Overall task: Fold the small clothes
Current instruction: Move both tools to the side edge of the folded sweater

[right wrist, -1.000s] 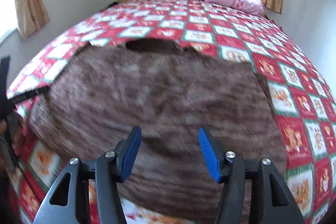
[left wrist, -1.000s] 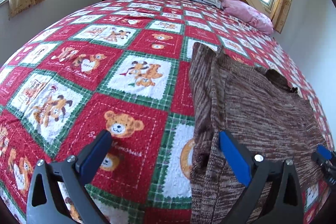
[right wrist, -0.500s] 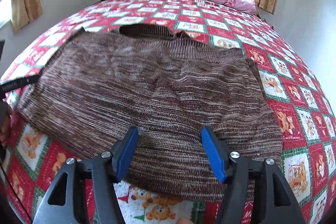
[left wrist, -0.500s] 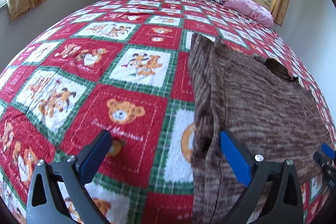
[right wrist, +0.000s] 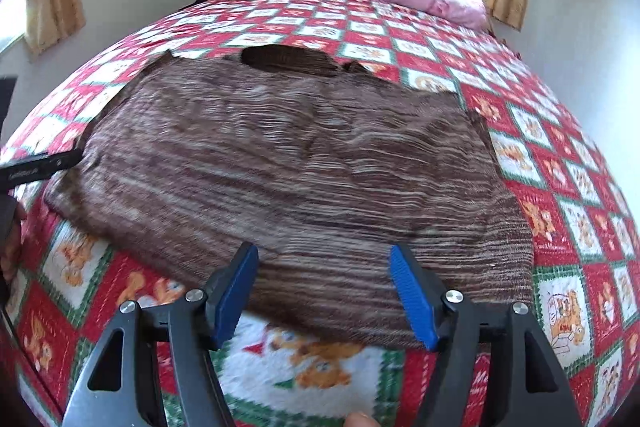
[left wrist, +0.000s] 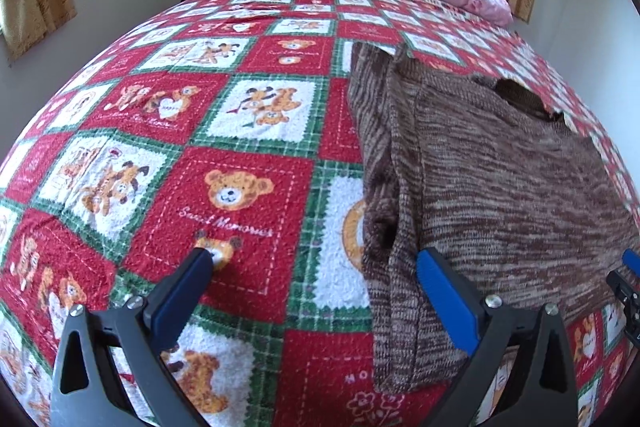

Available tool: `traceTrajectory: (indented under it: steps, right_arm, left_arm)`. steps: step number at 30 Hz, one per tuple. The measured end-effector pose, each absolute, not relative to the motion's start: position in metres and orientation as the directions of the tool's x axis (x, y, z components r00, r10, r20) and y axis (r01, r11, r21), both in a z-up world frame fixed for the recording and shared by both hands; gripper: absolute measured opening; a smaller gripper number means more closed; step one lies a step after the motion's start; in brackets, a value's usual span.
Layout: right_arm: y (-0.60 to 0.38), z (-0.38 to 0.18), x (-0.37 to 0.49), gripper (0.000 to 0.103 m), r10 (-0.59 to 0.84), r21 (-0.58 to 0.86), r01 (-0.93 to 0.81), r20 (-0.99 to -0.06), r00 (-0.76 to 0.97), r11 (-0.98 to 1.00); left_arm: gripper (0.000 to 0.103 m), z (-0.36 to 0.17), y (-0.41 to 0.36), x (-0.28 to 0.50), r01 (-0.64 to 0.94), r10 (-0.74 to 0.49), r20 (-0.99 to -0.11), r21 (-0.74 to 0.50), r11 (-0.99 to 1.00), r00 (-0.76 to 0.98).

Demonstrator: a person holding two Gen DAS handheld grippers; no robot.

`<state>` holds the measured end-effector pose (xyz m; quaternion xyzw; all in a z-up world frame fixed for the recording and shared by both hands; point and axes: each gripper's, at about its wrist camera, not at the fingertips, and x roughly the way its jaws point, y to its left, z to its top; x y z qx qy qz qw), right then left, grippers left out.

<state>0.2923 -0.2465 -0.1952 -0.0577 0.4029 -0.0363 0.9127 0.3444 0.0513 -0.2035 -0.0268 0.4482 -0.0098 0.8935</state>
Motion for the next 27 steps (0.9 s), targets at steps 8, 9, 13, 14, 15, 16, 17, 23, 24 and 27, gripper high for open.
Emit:
traceTrajectory:
  steps: [8,9,13,14,15,16,17,23,24,27]
  right_arm:
    - [-0.196,-0.190,0.288,0.069,-0.072,-0.190,-0.090,-0.704,0.707,0.978]
    - [-0.190,-0.189,0.288,0.069,-0.062,-0.196,-0.109,-0.702,0.710,0.975]
    - [-0.157,-0.189,0.285,0.069,-0.039,-0.257,-0.187,-0.678,0.734,0.948]
    - [-0.149,-0.189,0.285,0.069,-0.032,-0.269,-0.205,-0.673,0.739,0.941]
    - [-0.143,-0.190,0.285,0.069,-0.024,-0.277,-0.219,-0.669,0.743,0.936]
    - [-0.136,-0.190,0.284,0.069,-0.013,-0.282,-0.235,-0.664,0.748,0.930]
    - [-0.129,-0.190,0.283,0.069,0.005,-0.283,-0.256,-0.662,0.750,0.924]
    - [-0.084,-0.196,0.281,0.069,0.031,-0.385,-0.364,-0.650,0.760,0.848]
    - [-0.076,-0.195,0.281,0.069,0.041,-0.398,-0.379,-0.642,0.765,0.836]
    - [-0.058,-0.193,0.285,0.069,0.068,-0.414,-0.415,-0.637,0.768,0.810]
  left_arm:
    - [0.103,-0.201,0.060,0.340,0.023,-0.086,-0.813,-0.089,0.996,0.576]
    - [0.103,-0.201,0.062,0.339,0.029,-0.097,-0.815,-0.098,0.995,0.571]
    - [0.103,-0.195,0.074,0.340,0.036,-0.143,-0.814,-0.149,0.988,0.563]
    - [0.103,-0.193,0.077,0.340,0.035,-0.148,-0.812,-0.155,0.987,0.565]
    - [0.103,-0.191,0.082,0.341,0.036,-0.158,-0.808,-0.167,0.985,0.568]
    - [0.103,-0.190,0.085,0.342,0.039,-0.164,-0.807,-0.173,0.984,0.568]
    - [0.103,-0.189,0.090,0.344,0.039,-0.165,-0.807,-0.174,0.984,0.568]
    - [0.103,-0.176,0.111,0.358,0.071,-0.209,-0.783,-0.207,0.976,0.586]
    - [0.103,-0.174,0.114,0.362,0.074,-0.220,-0.778,-0.219,0.973,0.589]
    - [0.103,-0.174,0.121,0.374,0.080,-0.267,-0.773,-0.271,0.959,0.575]
